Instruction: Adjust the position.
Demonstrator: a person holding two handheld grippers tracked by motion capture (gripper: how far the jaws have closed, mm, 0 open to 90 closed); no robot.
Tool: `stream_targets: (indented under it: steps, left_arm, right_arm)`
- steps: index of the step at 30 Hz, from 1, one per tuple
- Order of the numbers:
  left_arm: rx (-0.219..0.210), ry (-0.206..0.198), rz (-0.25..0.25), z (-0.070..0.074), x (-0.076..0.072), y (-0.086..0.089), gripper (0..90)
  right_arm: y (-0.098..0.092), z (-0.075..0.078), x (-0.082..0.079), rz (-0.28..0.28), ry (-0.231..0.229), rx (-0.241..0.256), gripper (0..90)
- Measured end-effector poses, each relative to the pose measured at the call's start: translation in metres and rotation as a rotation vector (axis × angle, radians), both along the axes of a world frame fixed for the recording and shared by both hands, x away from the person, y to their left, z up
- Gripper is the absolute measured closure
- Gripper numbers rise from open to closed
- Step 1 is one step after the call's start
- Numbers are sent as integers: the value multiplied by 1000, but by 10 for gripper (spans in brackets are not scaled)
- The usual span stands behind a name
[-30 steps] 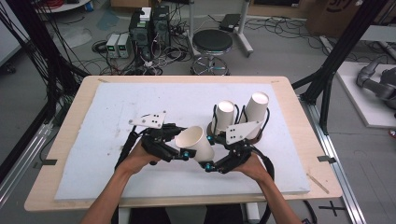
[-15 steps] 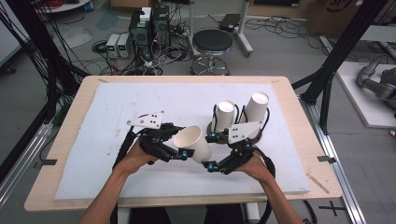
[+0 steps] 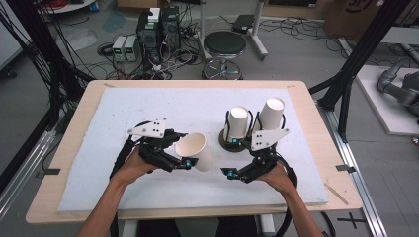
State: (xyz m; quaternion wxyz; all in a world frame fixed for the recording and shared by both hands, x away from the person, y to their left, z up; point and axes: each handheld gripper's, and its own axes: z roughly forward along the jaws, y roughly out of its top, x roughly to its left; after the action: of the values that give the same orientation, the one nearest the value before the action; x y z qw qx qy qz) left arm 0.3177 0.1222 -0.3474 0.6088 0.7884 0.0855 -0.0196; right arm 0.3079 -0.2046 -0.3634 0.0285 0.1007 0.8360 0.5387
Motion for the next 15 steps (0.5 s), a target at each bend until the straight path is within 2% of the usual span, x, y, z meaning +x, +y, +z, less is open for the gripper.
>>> stream_targets:
  steps: [15]
  left_arm:
    - [60,-27,56,3,-5,21,322]
  right_arm:
    - [-19,1,-3,-71,-14,4,181]
